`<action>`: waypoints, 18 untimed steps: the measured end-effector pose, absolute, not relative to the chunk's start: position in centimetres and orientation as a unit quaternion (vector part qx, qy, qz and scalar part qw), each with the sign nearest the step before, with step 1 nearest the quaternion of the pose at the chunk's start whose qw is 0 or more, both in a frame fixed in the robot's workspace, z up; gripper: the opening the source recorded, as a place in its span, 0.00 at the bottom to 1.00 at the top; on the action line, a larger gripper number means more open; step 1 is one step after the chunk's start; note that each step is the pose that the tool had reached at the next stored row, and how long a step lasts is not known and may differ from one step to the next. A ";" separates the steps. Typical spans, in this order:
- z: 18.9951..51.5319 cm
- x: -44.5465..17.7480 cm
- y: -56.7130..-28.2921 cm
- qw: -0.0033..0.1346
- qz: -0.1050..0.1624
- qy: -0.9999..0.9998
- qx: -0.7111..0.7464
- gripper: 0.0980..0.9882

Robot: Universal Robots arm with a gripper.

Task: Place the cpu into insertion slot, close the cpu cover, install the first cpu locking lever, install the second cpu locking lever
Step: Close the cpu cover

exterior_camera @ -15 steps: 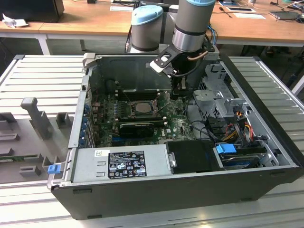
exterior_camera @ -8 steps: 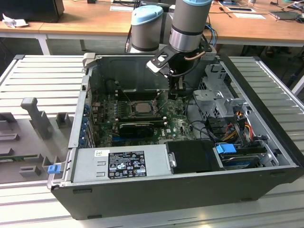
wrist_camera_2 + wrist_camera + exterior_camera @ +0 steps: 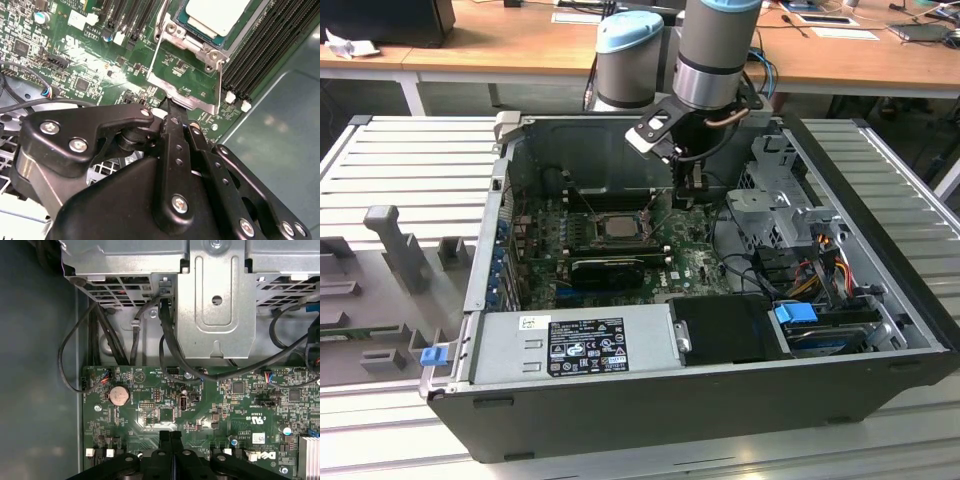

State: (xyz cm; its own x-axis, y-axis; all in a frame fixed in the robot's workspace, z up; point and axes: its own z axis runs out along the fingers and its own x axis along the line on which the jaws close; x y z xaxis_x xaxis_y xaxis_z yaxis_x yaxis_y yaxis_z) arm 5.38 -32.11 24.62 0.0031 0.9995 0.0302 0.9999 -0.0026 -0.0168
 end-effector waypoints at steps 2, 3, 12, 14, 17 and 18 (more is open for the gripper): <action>24.6 5.3 -32.1 0.017 -0.005 -0.706 -0.708 0.01; 24.6 5.3 -32.1 0.017 -0.005 -0.706 -0.708 0.01; 24.6 5.0 -32.1 0.017 -0.005 -0.706 -0.708 0.01; 24.6 4.9 -32.1 0.017 -0.005 -0.706 -0.708 0.01; 24.6 4.8 -32.1 0.017 -0.005 -0.706 -0.708 0.01; 24.6 4.8 -32.1 0.017 -0.005 -0.706 -0.708 0.01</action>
State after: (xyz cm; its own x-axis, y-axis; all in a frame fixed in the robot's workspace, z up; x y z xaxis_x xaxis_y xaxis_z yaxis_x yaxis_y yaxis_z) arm 4.82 -32.11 24.62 0.0031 0.9995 0.0302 0.9999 -0.0026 -0.0169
